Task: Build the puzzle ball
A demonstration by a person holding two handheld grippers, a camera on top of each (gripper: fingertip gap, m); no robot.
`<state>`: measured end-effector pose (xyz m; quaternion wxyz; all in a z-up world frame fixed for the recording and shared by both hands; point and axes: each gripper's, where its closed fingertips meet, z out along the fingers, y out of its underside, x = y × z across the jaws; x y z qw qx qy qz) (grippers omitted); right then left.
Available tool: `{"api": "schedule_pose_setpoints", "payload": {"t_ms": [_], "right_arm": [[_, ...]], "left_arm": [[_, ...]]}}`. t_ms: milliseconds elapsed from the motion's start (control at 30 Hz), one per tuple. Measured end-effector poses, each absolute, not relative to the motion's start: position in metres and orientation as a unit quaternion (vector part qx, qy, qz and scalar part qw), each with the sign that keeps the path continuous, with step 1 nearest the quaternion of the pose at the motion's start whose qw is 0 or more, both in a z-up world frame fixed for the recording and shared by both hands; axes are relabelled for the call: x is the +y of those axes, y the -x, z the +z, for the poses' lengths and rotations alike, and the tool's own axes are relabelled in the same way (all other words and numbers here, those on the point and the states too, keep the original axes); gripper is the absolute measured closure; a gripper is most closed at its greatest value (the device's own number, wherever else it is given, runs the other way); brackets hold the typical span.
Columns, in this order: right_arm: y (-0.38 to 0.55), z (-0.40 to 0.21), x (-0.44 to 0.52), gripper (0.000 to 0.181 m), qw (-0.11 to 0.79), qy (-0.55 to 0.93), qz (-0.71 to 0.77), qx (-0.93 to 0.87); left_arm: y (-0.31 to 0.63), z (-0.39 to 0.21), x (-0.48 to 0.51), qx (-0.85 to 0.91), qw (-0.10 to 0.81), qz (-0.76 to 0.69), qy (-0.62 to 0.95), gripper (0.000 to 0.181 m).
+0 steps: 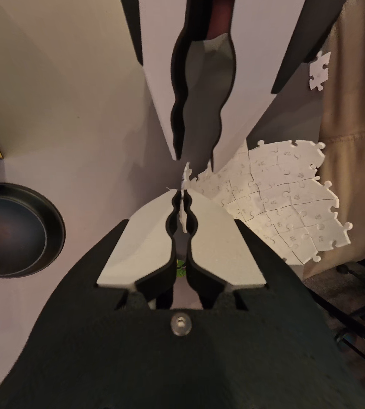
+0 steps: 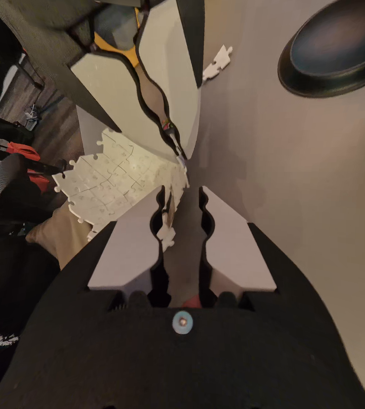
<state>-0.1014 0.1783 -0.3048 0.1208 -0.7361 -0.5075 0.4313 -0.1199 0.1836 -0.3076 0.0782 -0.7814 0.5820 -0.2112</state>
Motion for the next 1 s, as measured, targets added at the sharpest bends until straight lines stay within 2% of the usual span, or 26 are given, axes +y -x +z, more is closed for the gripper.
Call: {"api": "schedule_pose_setpoints", "payload": {"t_ms": [300, 433, 600, 833, 1000], "right_arm": [[0.120, -0.316, 0.180, 0.175, 0.121, 0.741, 0.407, -0.519], [0.124, -0.319, 0.178, 0.179, 0.124, 0.741, 0.406, -0.521], [0.126, -0.320, 0.180, 0.180, 0.145, 0.737, 0.393, -0.530], [0.126, -0.322, 0.181, 0.180, 0.151, 0.742, 0.384, -0.528], [0.126, -0.322, 0.180, 0.181, 0.155, 0.742, 0.375, -0.533]], "left_arm": [[0.121, -0.308, 0.182, 0.580, 0.090, -0.222, 0.778, 0.179], [0.122, -0.311, 0.183, 0.581, 0.091, -0.223, 0.777, 0.179], [0.124, -0.312, 0.185, 0.573, 0.092, -0.225, 0.783, 0.179], [0.132, -0.316, 0.185, 0.567, 0.073, -0.218, 0.791, 0.168], [0.128, -0.323, 0.181, 0.581, 0.054, -0.212, 0.784, 0.176]]}}
